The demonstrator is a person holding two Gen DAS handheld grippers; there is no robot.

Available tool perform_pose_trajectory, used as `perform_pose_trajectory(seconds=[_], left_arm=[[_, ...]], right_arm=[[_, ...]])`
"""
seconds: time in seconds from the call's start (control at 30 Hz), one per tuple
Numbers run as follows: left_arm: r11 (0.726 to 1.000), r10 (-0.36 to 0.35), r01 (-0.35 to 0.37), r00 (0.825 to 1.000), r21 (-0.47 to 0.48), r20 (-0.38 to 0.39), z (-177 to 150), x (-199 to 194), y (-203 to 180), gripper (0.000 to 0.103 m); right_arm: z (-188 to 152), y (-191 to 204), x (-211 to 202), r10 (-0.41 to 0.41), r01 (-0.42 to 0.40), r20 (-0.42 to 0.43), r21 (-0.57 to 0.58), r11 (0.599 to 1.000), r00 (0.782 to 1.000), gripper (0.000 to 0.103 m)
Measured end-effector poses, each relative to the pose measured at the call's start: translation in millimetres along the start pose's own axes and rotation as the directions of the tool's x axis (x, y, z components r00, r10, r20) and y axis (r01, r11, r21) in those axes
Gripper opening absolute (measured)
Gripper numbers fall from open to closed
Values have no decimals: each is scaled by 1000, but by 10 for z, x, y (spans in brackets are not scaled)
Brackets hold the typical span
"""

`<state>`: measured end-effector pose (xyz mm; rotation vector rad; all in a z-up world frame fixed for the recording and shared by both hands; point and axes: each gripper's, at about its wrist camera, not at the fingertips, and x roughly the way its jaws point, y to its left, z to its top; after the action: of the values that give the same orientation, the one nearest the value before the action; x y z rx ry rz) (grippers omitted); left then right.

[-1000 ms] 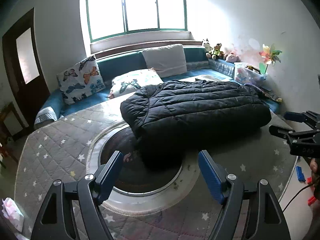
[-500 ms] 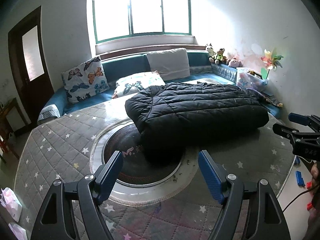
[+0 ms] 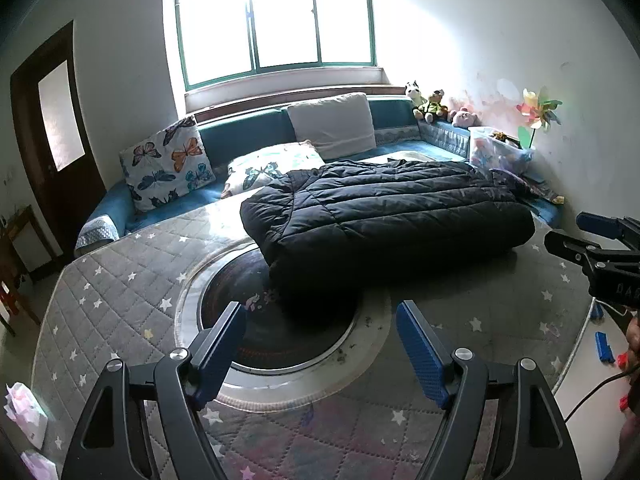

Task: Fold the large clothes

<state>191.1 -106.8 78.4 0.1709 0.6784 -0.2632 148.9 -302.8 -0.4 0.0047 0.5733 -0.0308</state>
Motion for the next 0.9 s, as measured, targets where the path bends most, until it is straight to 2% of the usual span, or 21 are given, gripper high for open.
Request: perform_pose_trajectory(seconds=[0.9], left_arm=[[1000, -20, 20, 1000, 6, 2, -44, 62, -28, 82]], right_arm=[[-2, -7, 30, 2, -2, -9, -1, 1000, 1000, 91]])
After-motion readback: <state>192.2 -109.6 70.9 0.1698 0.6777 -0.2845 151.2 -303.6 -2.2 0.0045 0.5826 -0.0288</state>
